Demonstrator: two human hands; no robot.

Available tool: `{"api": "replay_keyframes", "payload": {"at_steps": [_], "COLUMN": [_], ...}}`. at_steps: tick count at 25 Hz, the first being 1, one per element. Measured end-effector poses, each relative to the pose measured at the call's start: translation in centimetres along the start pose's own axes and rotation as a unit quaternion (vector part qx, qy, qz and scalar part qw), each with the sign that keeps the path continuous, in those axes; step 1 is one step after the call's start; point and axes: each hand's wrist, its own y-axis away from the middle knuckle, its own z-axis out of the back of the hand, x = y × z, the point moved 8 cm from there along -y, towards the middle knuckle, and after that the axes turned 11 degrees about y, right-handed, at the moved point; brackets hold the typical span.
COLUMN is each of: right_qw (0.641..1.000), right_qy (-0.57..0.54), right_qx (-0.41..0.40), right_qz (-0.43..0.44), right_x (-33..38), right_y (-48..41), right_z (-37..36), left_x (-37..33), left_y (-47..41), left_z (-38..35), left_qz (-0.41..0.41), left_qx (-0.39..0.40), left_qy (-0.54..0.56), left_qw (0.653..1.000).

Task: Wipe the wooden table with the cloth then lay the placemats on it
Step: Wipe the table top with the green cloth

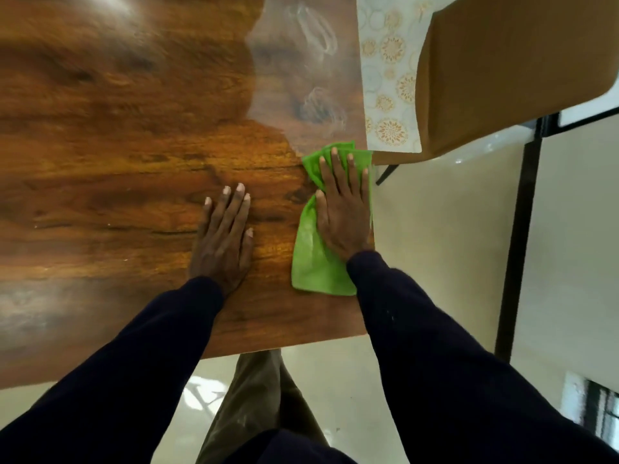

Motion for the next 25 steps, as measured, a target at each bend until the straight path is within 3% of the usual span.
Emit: {"api": "replay_keyframes", "payload": {"at_steps": [3, 6, 10, 15, 19, 22, 25], "right_qw": [0.999, 0.99, 0.963, 0.988, 0.99, 0.978, 0.928], "right_qy": [0.013, 0.002, -0.01, 0.012, 0.021, 0.016, 0.004], "right_qx": [-0.009, 0.019, 0.064, 0.033, 0.005, 0.01, 0.053], "right_qz": [0.032, 0.139, 0.263, 0.153, 0.136, 0.21, 0.368], "right_x": [3.7, 6.6, 3.3, -1.9, 2.2, 6.0, 5.5], "right_y": [-3.9, -0.6, 5.1, -2.8, -10.3, -9.1, -4.2], "right_z": [0.4, 0.2, -0.2, 0.3, 0.7, 0.5, 0.1], "left_x": [0.0, -0.2, 0.0, 0.3, 0.3, 0.1, -0.4], "left_y": [0.0, 0.2, 0.2, 0.3, 0.3, 0.2, -0.4], "left_z": [0.1, 0.2, 0.1, -0.2, 0.0, 0.2, 0.6], "left_qz": [0.003, 0.006, 0.011, 0.024, 0.022, 0.009, 0.042], "left_qx": [0.0, -0.004, 0.004, 0.005, -0.007, -0.012, -0.065], "left_qy": [0.006, 0.007, 0.001, 0.004, 0.011, 0.013, 0.03], "left_qw": [1.0, 1.0, 1.0, 1.0, 1.0, 1.0, 0.997]}}
